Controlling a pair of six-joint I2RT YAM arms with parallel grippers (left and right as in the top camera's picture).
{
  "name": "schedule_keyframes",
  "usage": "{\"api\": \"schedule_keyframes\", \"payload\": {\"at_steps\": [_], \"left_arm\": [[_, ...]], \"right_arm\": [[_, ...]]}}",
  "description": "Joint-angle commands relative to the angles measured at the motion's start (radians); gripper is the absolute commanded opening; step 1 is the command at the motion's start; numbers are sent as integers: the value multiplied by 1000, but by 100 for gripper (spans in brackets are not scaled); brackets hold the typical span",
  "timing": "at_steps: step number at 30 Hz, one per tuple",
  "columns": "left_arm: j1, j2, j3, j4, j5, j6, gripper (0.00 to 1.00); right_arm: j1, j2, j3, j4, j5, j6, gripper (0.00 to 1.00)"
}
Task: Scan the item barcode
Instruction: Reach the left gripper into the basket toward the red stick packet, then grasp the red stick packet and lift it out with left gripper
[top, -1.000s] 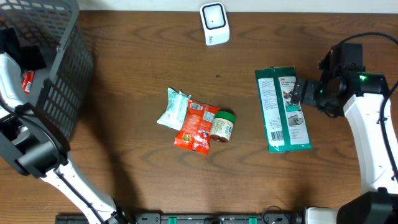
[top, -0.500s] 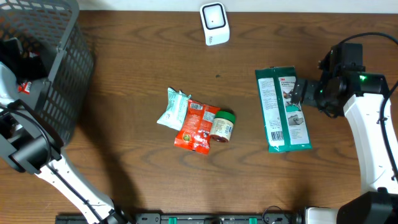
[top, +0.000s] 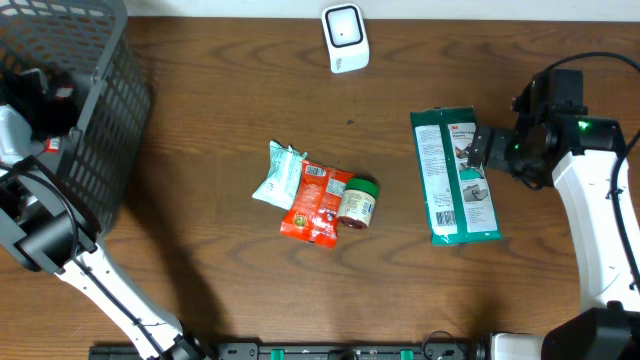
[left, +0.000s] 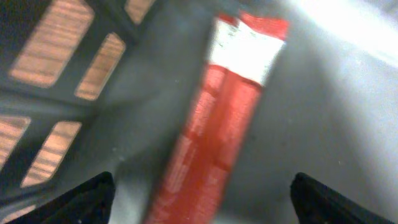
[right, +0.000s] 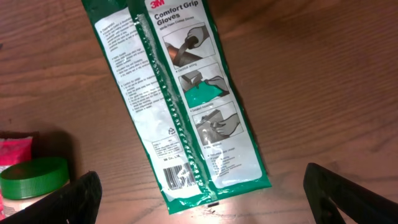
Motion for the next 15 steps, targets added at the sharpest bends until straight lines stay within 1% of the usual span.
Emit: {"api": "schedule_keyframes", "payload": {"at_steps": [1,5,8,9,12,14,15], "left_arm": [[8,39,-7,-31,17,3,83],[8,39,-7,-48,61,-5,75],[8,37,-7,-50,87,-54,74],[8,37,-7,-49,89,-62,70],[6,37,-7,-51,87,-64,63],[6,37,-7,-62,87,-64,48],[6,37,-7,-67,87,-66,44]], "right_arm": [[-2,3,-6,-2,-5,-13,99],[-2,3,-6,-2,-5,-13,99],[-2,3,-6,-2,-5,-13,99],[-2,3,-6,-2,-5,-14,99],[-2,3,-6,-2,-5,-13,99],[-2,3,-6,-2,-5,-13,99],[-2,3,-6,-1,-5,-13,99]]}}
